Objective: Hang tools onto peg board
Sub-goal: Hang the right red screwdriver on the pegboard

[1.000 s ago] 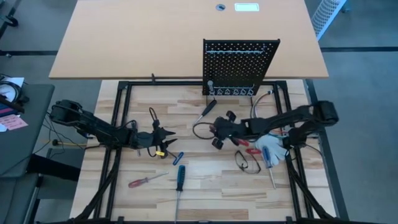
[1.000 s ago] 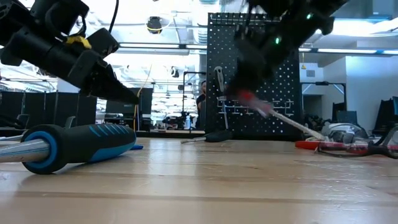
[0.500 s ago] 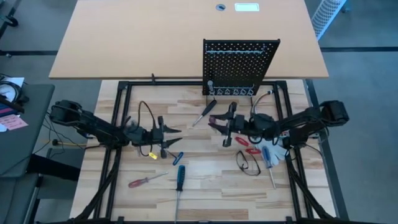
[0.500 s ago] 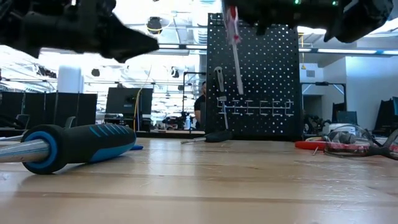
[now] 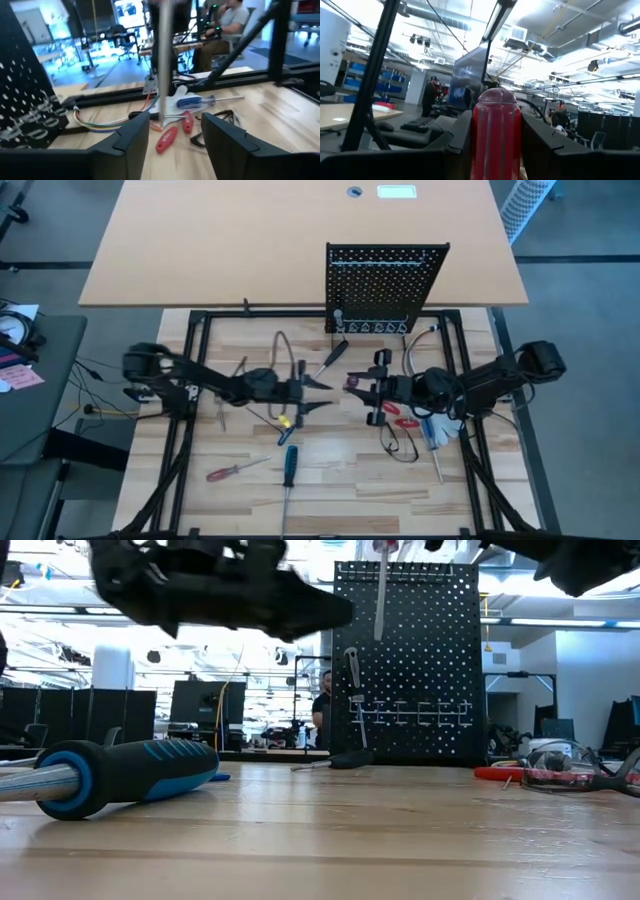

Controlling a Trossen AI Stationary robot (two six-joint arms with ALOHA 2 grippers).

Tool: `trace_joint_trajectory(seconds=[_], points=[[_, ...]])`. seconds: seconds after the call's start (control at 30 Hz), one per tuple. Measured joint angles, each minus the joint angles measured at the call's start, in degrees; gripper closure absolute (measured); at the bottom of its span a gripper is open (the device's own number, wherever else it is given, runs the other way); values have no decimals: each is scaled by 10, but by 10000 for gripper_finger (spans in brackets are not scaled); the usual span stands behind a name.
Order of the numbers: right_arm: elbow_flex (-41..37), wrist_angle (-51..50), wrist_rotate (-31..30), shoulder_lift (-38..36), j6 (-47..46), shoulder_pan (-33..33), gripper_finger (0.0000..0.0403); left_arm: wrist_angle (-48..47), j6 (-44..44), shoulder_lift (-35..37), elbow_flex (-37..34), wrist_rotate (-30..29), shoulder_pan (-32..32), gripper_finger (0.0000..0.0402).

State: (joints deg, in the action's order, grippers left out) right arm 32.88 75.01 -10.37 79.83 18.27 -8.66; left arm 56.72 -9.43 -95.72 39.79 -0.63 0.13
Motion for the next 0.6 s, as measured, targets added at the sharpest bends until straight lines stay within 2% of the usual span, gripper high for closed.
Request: trace_joint_trajectory(seconds=[0.13,0.4,0.6], points=[[0,-27,0,-21,19,-15,284,-58,37,-34,48,-14,9,203],[0,-24,-4,-31,38,-34,284,-48,26,-38,75,3,-15,201],[0,-17,-23,-29,43,-34,284,-45,19,-38,95,-112,-41,201]])
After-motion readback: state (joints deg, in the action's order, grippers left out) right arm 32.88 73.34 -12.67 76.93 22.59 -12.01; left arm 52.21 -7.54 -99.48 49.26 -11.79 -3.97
